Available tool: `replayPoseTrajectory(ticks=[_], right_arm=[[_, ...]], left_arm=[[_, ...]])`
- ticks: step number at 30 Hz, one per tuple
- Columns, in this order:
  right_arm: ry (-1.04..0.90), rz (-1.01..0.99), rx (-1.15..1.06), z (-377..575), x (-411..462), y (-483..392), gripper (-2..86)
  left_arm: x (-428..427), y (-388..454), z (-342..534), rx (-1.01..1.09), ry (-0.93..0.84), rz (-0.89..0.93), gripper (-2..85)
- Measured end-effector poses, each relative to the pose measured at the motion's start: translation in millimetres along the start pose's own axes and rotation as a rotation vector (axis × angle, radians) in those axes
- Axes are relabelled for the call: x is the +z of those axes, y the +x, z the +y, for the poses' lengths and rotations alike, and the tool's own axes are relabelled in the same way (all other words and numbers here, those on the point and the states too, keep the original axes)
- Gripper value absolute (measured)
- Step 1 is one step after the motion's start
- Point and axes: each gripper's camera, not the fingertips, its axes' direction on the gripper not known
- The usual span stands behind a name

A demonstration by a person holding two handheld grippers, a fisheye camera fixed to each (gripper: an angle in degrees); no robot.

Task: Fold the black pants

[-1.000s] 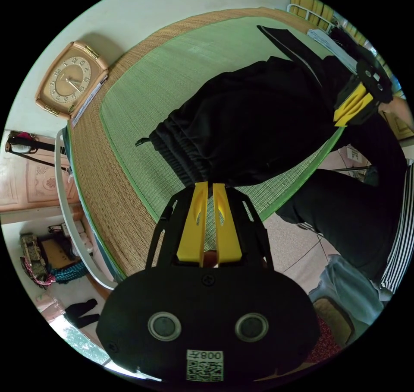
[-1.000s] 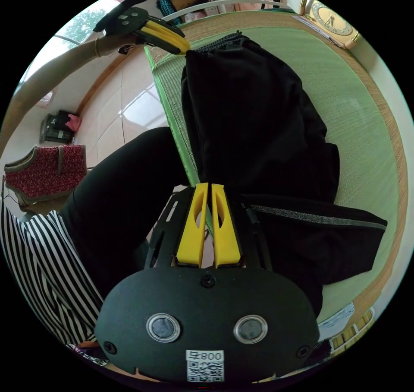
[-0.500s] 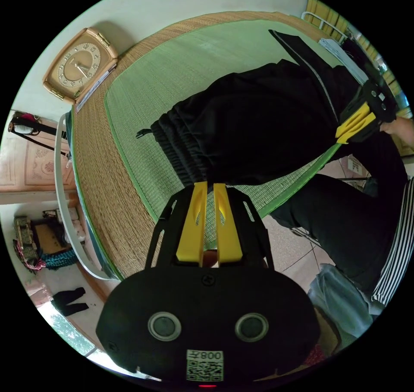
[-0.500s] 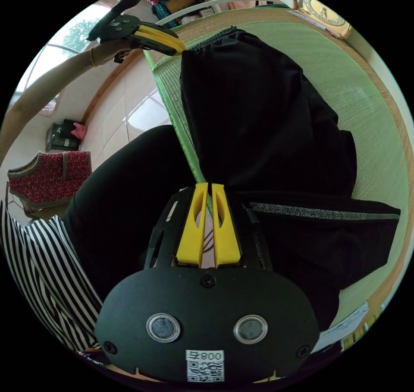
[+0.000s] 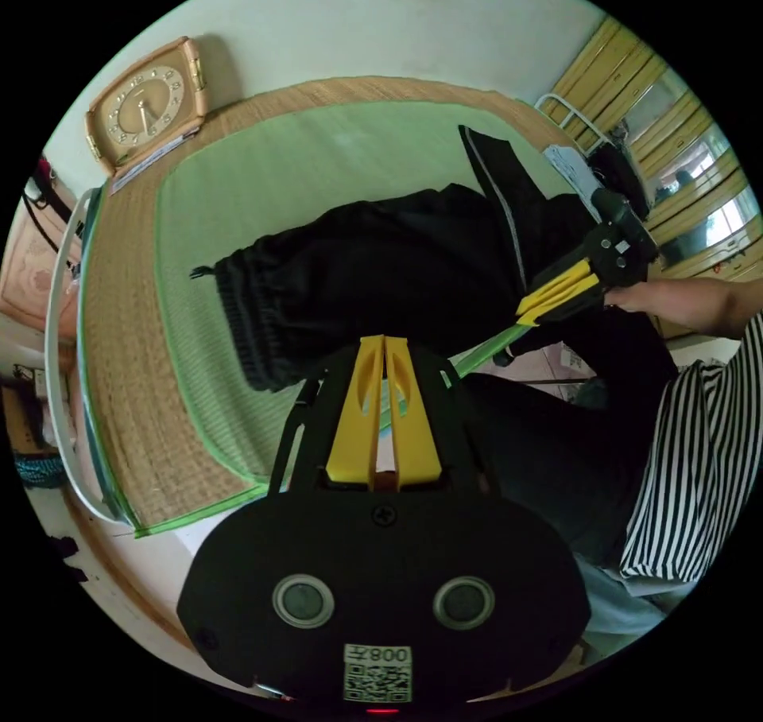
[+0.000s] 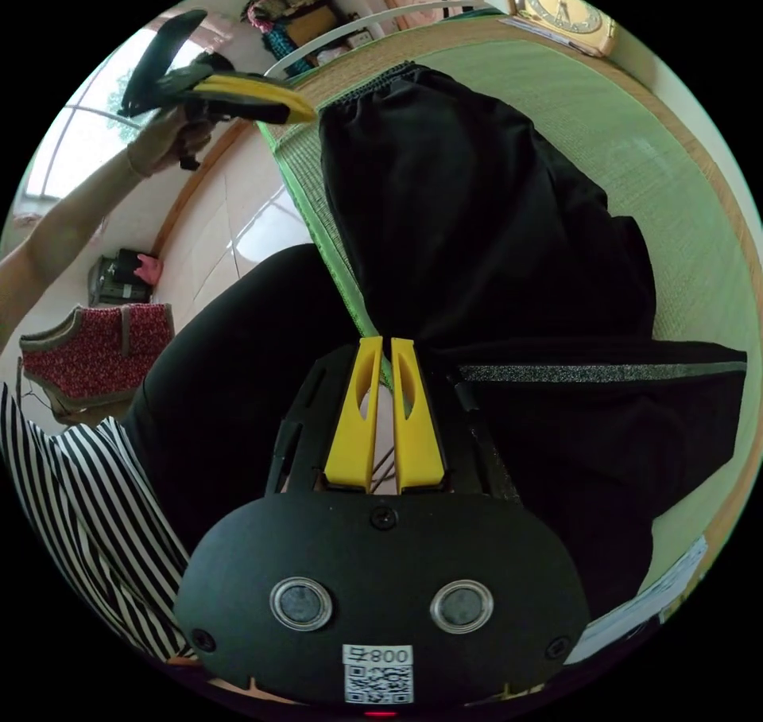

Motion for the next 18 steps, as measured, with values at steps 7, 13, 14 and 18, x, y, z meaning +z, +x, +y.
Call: replayPoseTrajectory(ticks=[7,13,14,18], right_arm=[[0.163,-0.121,0.120,31,-54,20,1.3],[0.250,-0.137,0.296,64,-92,58,0.3],[0.231,-0.133,0.308,65,-92,62,0.3],[0.133,-0.106,0.346,69,-89,81,0.3]], left_arm=[[44,-6,1,-0.054,-0.100,0.003,0.1],[50,-15,3,-0.101,-0.049,0.033,0.1],[47,-15,3,-0.108,-0.001,0.055,0.1],[43,-11,-7,-0.117,0.137,0.242,0.5]])
